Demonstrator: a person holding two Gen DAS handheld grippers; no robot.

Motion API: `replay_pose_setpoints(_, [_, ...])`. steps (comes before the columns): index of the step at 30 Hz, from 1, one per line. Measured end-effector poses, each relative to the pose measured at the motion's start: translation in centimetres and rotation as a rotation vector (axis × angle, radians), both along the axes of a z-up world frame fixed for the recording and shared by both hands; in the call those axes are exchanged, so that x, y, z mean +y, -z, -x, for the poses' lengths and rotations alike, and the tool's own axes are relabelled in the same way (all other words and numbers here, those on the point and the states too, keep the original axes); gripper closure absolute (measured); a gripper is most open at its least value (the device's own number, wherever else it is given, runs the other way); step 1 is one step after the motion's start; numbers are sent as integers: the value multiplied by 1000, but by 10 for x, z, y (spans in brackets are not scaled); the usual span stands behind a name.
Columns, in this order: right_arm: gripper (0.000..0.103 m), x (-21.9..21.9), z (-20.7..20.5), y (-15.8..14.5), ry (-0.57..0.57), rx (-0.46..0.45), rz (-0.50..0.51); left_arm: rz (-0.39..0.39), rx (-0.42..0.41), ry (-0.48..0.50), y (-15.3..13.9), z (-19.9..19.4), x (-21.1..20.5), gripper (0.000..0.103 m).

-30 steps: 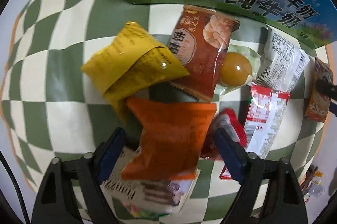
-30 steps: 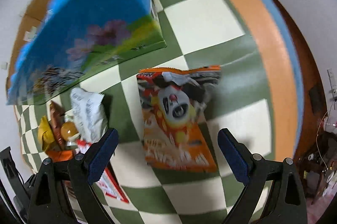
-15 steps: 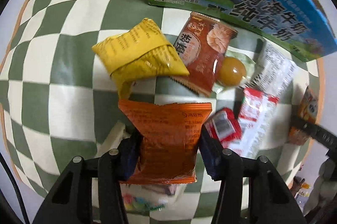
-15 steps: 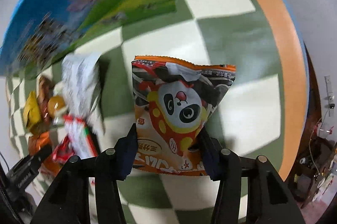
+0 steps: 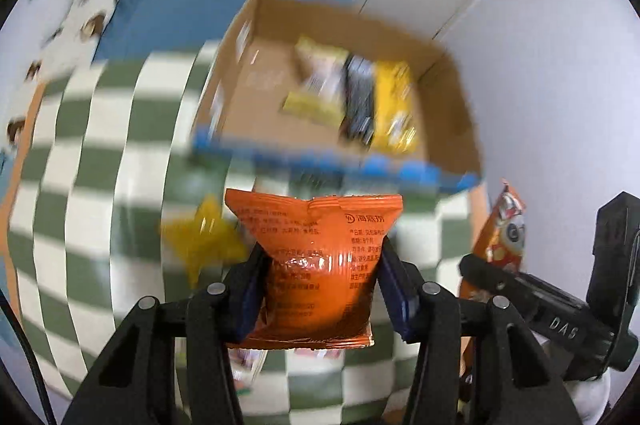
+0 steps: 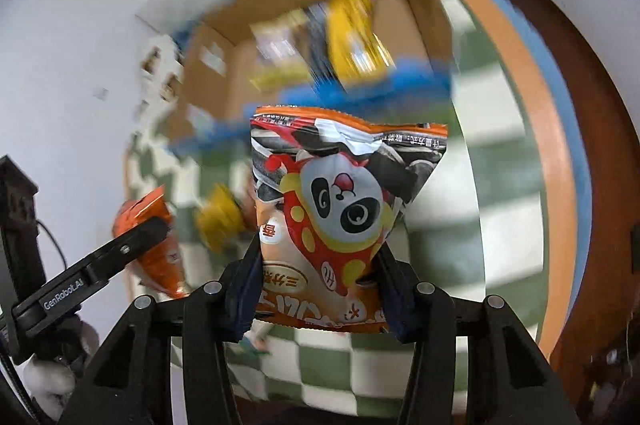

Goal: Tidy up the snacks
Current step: 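Carry both packets into the box and open both tools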

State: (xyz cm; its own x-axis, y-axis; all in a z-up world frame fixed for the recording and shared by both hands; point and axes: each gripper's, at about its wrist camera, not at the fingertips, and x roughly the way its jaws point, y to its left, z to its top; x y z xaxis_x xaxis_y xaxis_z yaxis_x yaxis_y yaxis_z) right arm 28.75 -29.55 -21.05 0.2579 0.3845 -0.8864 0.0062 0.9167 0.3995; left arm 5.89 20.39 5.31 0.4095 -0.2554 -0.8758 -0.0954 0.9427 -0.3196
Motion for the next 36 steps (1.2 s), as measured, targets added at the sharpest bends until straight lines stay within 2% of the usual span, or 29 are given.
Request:
replay_pose_setpoints(2, [50,4,-27,-23,-14,-54,-1,-10,-32,4,-18,-24,3,54])
replay_pose_setpoints(5, [50,33,-69,-28,-34,-92,20,-35,-41,-1,-28,-61,8,54])
replay_pose_setpoints(7, [50,46,-98,-25,-58,-100,43,-48,-21,-7,-20,-93,11,55])
replay_pose_setpoints(10, [50,78,-133,-6,-85,-84,79,-75,35,-17,-4,-134,17,55])
replay_pose_setpoints(14, [50,97,-163,22,-115,-34,100,-58,143,-19,35,-174,27,55])
replay_pose_setpoints(19, [50,113,-179,64,-150,35,119,-27,241,-18,75,-192,31,54])
replay_pose_setpoints(28, [48,124,-193,116,-203,144,132,-27,350,-12,115,-193,28,54])
replay_pose_setpoints(29, [47,126,-194,120,-207,164,131,-23,361,-13,117,-191,30,54])
replay_pose_setpoints(31, [33,128,-196,128,-213,192,139,-23,374,-10,121,-191,31,50])
replay_pose_setpoints(32, [14,129,-196,130,-213,192,148,-20,374,-10,122,-190,33,42])
replay_pose_setpoints(33, [9,129,-197,131,-211,191,155,-20,367,-11,120,-190,34,36])
replay_pose_setpoints(34, [9,128,-197,131,-209,191,154,-21,356,-11,118,-189,35,30])
replay_pose_setpoints(36, [9,125,-197,131,-197,198,163,-20,339,-11,111,-188,35,25])
